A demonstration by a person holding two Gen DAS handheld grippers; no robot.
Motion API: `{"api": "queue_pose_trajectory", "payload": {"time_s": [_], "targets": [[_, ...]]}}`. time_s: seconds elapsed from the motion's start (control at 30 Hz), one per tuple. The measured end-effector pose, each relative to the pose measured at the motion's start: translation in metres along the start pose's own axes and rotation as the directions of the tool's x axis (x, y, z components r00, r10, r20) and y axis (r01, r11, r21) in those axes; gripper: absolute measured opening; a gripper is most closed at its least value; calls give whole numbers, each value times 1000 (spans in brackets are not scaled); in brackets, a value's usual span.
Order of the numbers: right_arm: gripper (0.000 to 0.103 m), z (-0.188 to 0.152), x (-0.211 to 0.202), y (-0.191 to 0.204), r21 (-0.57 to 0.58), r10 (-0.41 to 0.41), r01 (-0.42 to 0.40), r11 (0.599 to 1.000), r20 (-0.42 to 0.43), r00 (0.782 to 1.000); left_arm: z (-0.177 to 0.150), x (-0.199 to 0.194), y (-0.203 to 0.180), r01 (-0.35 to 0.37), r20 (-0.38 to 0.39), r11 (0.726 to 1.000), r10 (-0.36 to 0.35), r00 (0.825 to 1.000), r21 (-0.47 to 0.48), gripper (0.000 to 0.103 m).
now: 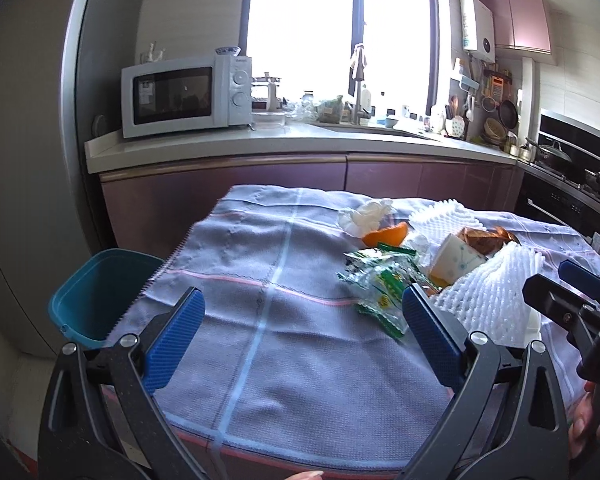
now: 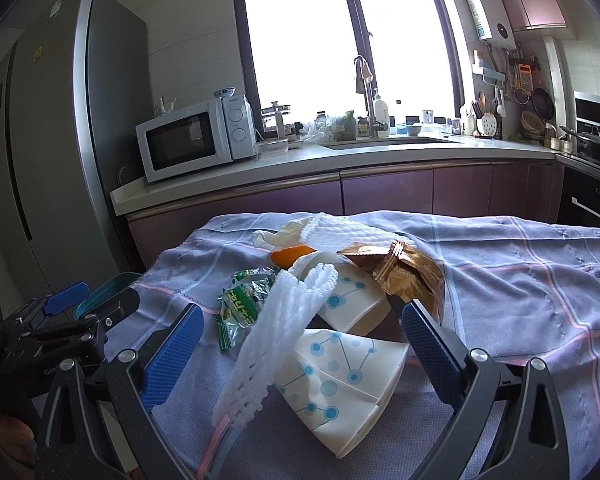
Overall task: Collect trash
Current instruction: 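Grasp the white foam net with the left gripper while the right gripper grasps the dotted paper cup, then carry the foam net and paper cup to the teal bin and release both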
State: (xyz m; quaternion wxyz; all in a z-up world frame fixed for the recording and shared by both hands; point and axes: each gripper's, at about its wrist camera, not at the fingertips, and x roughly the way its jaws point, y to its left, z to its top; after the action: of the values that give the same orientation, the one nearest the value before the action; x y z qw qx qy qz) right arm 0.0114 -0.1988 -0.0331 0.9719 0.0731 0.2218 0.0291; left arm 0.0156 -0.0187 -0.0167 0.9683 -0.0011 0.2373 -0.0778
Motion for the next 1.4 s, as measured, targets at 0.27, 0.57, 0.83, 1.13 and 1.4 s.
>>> {"api": "queue_pose_trajectory", "payload": {"time_s": [0.27,0.57,0.83,1.13,1.4], "targets": [[95,-4,1,-23,45,17,-16,999,-25,1000,-15,13,-45,225,-68,966,-218,974,126,97],[68,-14,3,-63,173,74,-57,983,-96,993,-26,8,-91,358,-95,896,-346,934,262,93],[40,-33,29,-77,320,236,-167,933,-192,952,-27,40,-103,403,-196,886,-364,911,229,46],[9,-28,25,-69,301,290,-226,927,-189,938,-24,33,-89,428,-183,885,-397,899,182,12],[2,-9,5,-56,230,299,-257,939,-170,939,-10,0,-49,422,-117,898,-409,905,125,12]]}}
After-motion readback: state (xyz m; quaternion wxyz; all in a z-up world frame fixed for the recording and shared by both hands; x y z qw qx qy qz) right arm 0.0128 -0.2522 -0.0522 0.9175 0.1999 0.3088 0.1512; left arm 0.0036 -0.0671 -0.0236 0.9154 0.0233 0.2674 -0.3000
